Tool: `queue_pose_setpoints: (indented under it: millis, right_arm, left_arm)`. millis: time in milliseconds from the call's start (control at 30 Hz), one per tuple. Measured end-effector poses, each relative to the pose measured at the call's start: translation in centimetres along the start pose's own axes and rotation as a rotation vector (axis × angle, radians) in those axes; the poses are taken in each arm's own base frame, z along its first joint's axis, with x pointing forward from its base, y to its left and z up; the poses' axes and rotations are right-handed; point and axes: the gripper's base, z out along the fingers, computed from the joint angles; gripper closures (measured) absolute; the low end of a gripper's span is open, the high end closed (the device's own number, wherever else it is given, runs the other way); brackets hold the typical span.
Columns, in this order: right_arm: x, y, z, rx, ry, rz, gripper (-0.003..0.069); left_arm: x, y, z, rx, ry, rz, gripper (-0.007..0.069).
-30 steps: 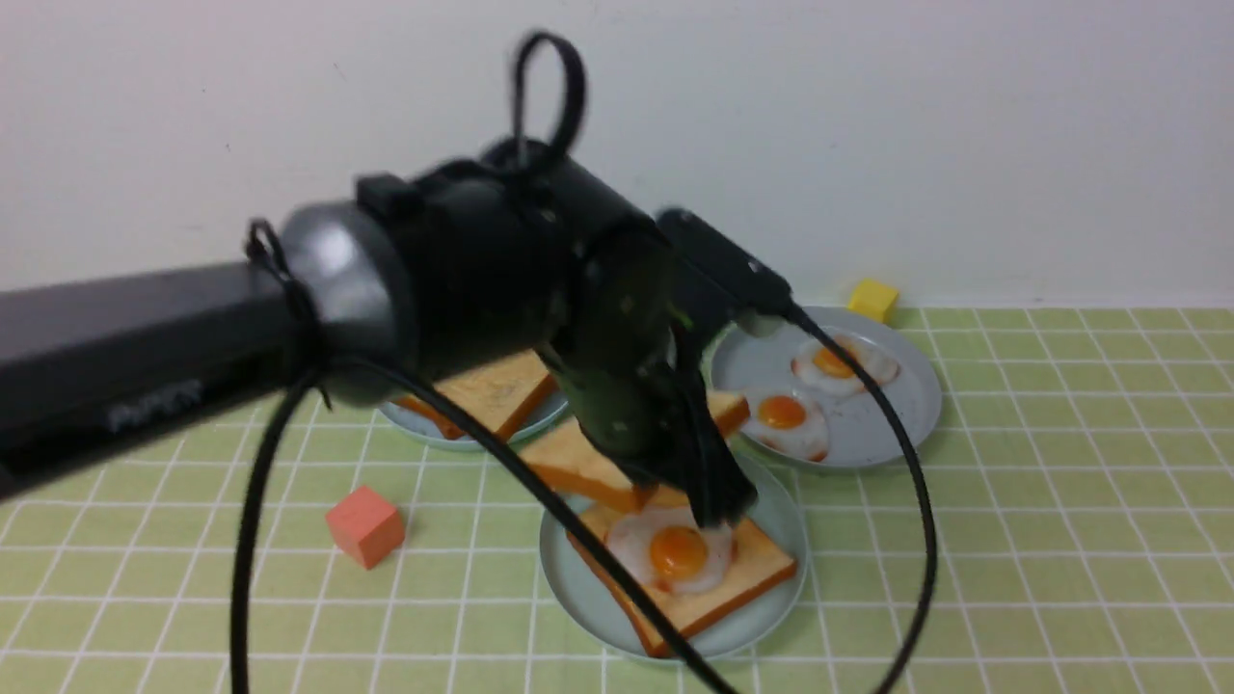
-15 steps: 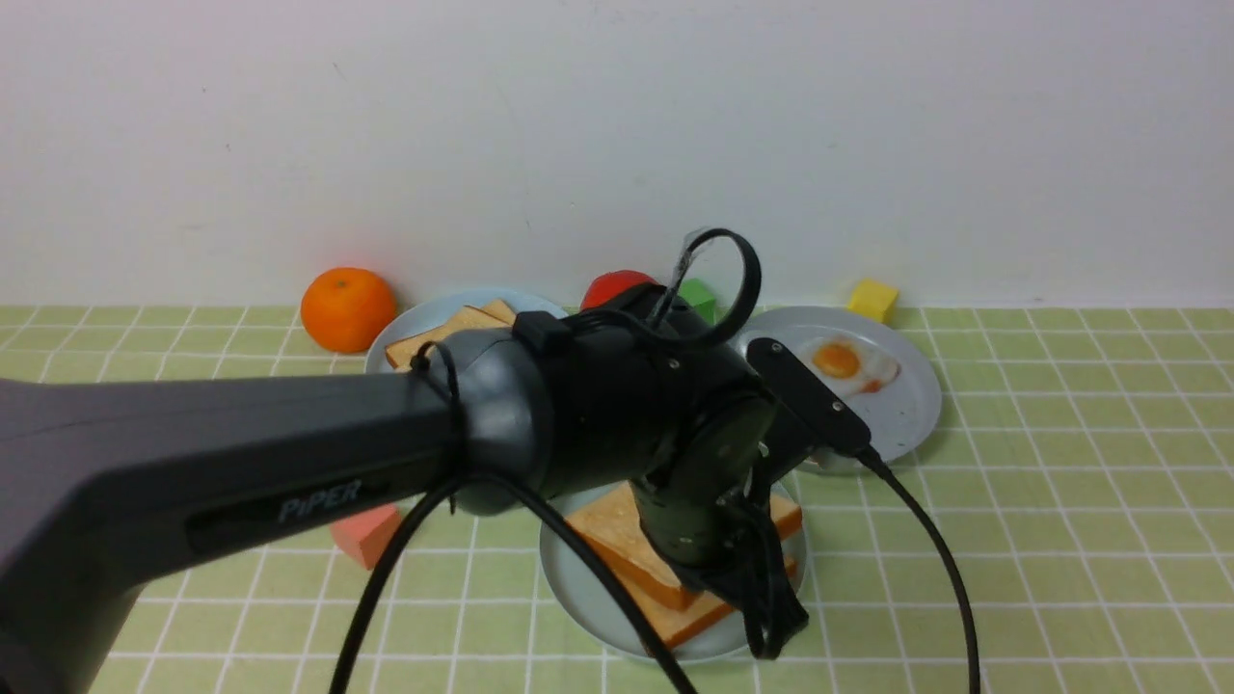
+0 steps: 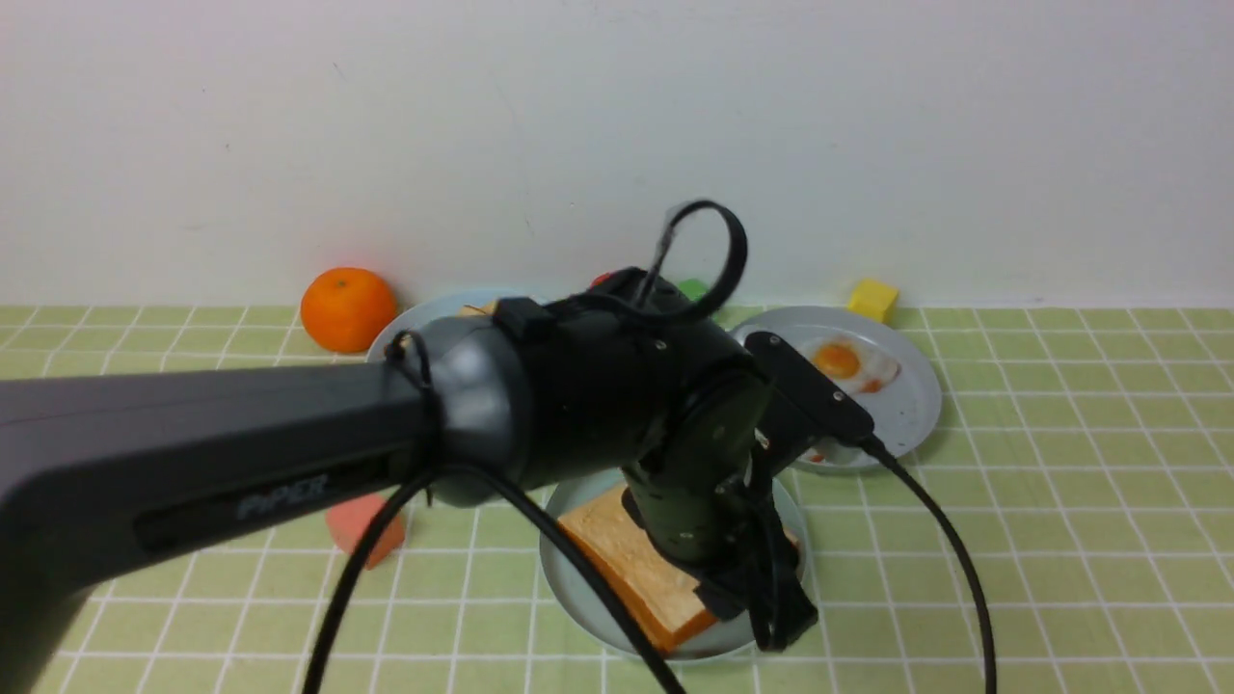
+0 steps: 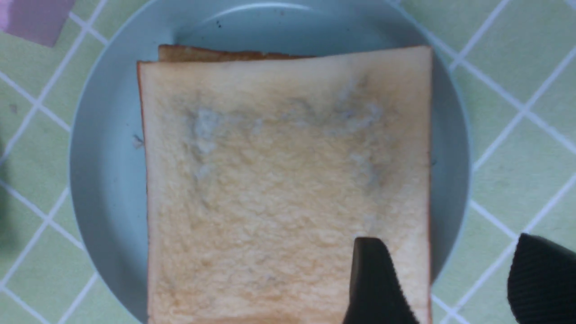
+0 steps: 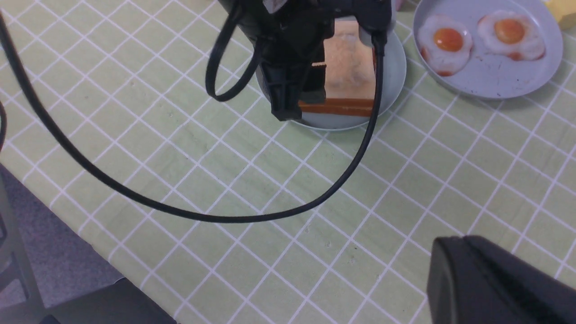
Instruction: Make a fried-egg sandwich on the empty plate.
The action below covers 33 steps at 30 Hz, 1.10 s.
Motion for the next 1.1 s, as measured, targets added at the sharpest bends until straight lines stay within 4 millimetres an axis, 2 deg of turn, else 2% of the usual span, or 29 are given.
queue_pose_setpoints:
  millis: [67,100,133,167,267,367,400,467,533,600,733,833,933,967,1100]
  right_arm:
    - [0.0,0.0,0.0,0.0,0.0,0.0,0.0627]
    - [0.0,0.0,0.0,0.0,0.0,0.0,0.0627]
    - [0.0,0.0,0.0,0.0,0.0,0.0,0.0624]
    - [0.0,0.0,0.0,0.0,0.0,0.0,0.0624]
    - [0.0,0.0,0.0,0.0,0.0,0.0,0.0624]
    - [0.0,0.0,-0.1,0.0,-0.002,0.028,0.0621]
    - [0.1,0.0,-0.1,0.0,-0.004,0.033,0.062]
    - [0.3,0.0,-0.5,-0.001,-0.019,0.067,0.062]
    - [0.6,-0.1,-1.1,0.005,-0.039,0.095,0.0619]
    - [1.0,-0.1,-1.8,0.007,-0.067,0.128,0.0619]
    - [2.0,-0.1,-3.5,0.002,-0.131,0.189,0.0617]
    - [2.9,-0.1,-4.6,-0.006,-0.177,0.227,0.0617]
    - [3.6,-0.1,-5.0,-0.007,-0.194,0.242,0.0616]
    - [4.2,-0.2,-4.7,-0.004,-0.185,0.247,0.0616]
    - [5.3,-0.3,-2.8,0.02,-0.119,0.247,0.0616]
  left_arm:
    - [-0.5,0.0,-2.9,0.022,-0.047,-0.033,0.0209]
    - [-0.5,0.0,-3.2,0.028,-0.052,-0.04,0.0209]
    - [-0.8,0.1,-6.7,0.047,-0.112,-0.065,0.0223]
    - [-0.8,0.1,-7.1,0.052,-0.12,-0.071,0.023]
    - [0.1,0.3,-14.9,0.068,-0.282,-0.108,0.0336]
    - [2.9,0.5,-20.7,0.07,-0.45,-0.144,0.0496]
    - [3.4,0.5,-21.4,0.072,-0.477,-0.15,0.0517]
    - [8.2,0.2,-24.2,0.094,-0.597,-0.185,0.0633]
    - [11.6,-0.2,-24.7,0.114,-0.662,-0.207,0.0638]
    - [15.5,-0.6,-24.2,0.122,-0.736,-0.223,0.0638]
    - [21.9,-1.1,-22.3,0.113,-0.961,-0.238,0.0638]
    - [25.7,-1.5,-20.4,0.109,-1.108,-0.251,0.0638]
    - [27.5,-1.7,-19.3,0.117,-1.162,-0.268,0.0638]
    - [28.6,-1.8,-18.4,0.124,-1.179,-0.279,0.0638]
    - [29.9,-2.1,-17.0,0.127,-1.189,-0.286,0.0638]
